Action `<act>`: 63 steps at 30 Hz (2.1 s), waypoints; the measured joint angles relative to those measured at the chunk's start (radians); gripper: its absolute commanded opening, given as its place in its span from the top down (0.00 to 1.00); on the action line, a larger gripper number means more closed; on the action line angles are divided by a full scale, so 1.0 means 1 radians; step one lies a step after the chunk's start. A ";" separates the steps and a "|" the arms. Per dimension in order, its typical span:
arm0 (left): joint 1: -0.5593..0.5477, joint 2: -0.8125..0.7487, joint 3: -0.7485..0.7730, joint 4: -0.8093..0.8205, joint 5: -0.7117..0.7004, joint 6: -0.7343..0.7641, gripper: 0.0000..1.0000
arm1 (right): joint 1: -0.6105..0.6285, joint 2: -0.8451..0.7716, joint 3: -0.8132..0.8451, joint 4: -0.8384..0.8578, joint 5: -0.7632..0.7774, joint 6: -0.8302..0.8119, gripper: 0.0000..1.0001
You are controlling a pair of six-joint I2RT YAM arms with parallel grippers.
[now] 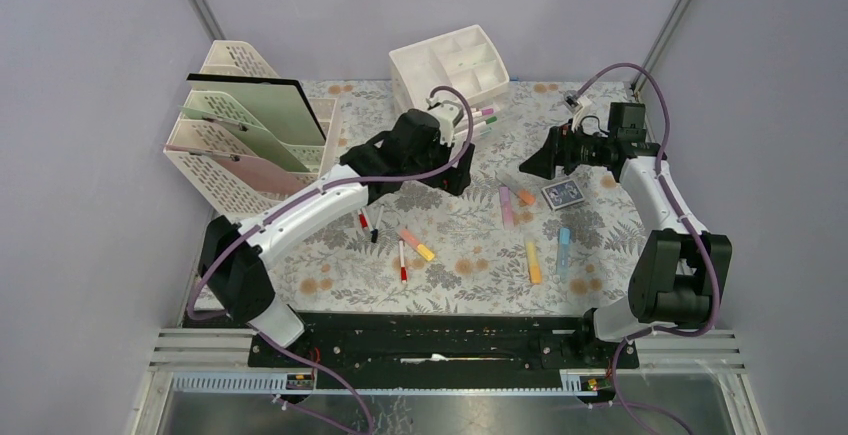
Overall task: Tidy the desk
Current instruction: Close the drawer in the storage box.
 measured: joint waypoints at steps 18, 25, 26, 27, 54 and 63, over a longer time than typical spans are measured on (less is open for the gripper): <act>-0.006 0.230 0.226 0.021 0.074 0.094 0.21 | -0.029 0.007 -0.001 0.008 0.000 0.007 0.13; -0.006 0.315 0.286 0.024 0.078 0.151 0.41 | -0.036 0.010 -0.001 0.008 0.000 0.008 0.13; -0.006 0.325 0.294 0.020 0.074 0.158 0.42 | -0.037 0.010 -0.001 0.008 0.000 0.008 0.13; -0.006 0.333 0.301 0.017 0.071 0.166 0.44 | -0.037 0.010 -0.001 0.008 0.000 0.008 0.13; -0.006 0.434 0.406 -0.005 -0.046 0.317 0.73 | -0.039 0.010 -0.012 0.014 0.000 0.008 0.13; -0.006 0.488 0.445 -0.005 -0.104 0.375 0.84 | -0.039 0.010 -0.012 0.014 0.000 0.008 0.13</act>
